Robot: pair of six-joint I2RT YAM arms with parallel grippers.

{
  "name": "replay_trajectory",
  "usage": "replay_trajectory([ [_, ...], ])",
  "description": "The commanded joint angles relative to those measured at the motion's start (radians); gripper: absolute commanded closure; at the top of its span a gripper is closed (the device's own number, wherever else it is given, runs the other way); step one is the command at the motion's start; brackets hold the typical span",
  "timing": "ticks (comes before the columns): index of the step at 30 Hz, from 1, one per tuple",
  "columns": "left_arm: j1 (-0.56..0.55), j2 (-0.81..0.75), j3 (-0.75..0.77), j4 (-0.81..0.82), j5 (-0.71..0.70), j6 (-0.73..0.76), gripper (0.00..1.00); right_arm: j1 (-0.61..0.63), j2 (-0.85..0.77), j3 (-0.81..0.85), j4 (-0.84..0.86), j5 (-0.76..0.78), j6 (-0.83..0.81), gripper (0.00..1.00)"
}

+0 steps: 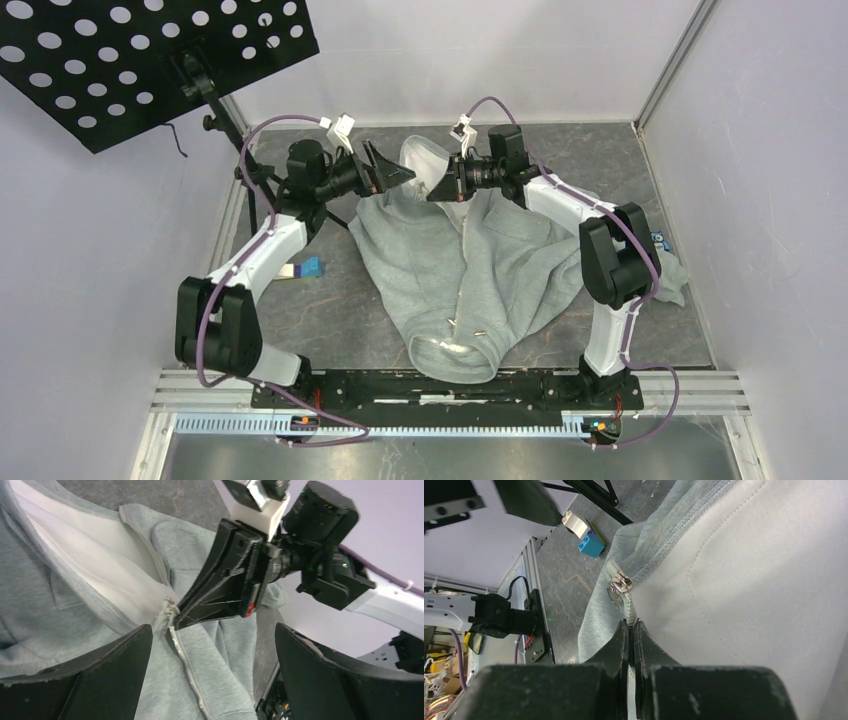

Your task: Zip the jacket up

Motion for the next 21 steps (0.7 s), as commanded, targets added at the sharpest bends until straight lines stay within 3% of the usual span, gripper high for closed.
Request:
replay_trajectory([
  [1, -0.006, 0.095, 0.069, 0.019, 0.053, 0.103, 0.05, 0.002, -0.044, 0.001, 0.070, -0.050, 0.039, 1.00],
  [8, -0.006, 0.224, 0.132, 0.049, 0.101, 0.057, 0.14, 0.000, -0.041, 0.000, 0.081, -0.054, 0.044, 1.00],
  [21, -0.018, 0.261, 0.108, 0.024, 0.085, 0.093, 0.36, -0.010, -0.035, -0.025, 0.134, -0.070, 0.089, 1.00],
])
